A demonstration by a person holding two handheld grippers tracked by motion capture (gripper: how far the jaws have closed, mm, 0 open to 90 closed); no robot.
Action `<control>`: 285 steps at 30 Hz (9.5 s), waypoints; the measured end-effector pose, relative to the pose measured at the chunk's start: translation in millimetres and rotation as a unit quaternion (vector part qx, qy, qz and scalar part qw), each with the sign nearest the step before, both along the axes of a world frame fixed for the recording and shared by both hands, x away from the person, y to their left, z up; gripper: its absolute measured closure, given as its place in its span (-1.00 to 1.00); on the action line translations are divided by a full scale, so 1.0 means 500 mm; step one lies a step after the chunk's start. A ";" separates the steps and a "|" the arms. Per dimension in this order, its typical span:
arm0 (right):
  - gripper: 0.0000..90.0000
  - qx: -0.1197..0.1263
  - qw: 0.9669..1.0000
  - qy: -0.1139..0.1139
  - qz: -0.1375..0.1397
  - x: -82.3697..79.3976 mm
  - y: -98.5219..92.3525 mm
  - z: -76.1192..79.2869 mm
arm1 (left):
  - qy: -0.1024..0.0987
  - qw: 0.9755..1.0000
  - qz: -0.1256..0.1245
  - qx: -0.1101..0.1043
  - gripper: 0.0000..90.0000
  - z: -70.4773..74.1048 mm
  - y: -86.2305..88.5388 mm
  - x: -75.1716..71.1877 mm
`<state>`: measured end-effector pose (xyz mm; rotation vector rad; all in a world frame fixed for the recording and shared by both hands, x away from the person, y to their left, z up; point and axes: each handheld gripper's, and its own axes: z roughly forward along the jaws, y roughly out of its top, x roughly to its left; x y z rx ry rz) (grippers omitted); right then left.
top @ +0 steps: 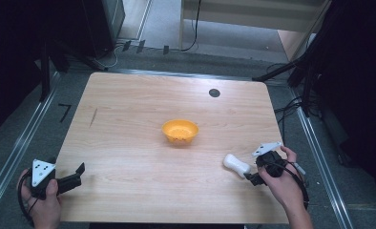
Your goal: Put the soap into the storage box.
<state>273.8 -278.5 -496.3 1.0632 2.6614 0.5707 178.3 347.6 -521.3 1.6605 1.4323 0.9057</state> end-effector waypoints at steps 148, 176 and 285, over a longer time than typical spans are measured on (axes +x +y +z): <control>0.15 -0.032 0.987 0.024 0.155 0.122 0.149 0.081 | 0.001 1.000 0.001 -0.018 -0.95 0.000 0.007 0.003; 0.14 -0.055 0.977 0.019 0.204 0.172 0.230 0.112 | 0.001 1.000 0.003 -0.020 -0.95 0.000 0.008 0.003; 0.14 -0.110 0.937 -0.004 0.332 0.286 0.505 0.079 | 0.005 1.000 -0.002 -0.027 -0.95 0.001 0.010 0.004</control>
